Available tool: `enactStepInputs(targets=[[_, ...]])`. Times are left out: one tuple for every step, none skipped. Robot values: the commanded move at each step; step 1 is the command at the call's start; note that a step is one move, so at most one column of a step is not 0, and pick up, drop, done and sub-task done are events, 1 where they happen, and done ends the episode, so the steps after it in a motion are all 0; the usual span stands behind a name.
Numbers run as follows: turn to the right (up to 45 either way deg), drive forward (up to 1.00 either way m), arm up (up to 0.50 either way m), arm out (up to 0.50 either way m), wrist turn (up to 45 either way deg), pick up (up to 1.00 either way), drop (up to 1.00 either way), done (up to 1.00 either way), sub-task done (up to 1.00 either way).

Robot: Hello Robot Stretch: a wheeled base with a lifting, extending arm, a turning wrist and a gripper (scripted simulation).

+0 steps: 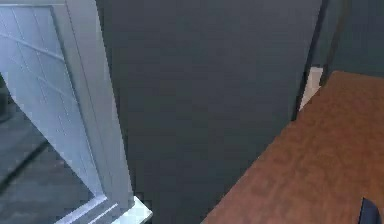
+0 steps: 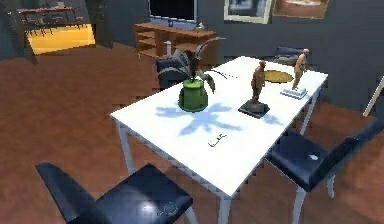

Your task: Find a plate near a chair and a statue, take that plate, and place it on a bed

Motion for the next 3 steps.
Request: enactStepInputs(targets=[[0.0, 0.40, 0.00, 0.00, 0.0, 0.00, 0.00, 0.00, 0.00], [45.0, 0.00, 0.00, 0.00, 0.0, 0.00, 0.00, 0.00, 0.00], [3.0, 0.00, 0.00, 0.00, 0.0, 0.00, 0.00, 0.00, 0.00]])
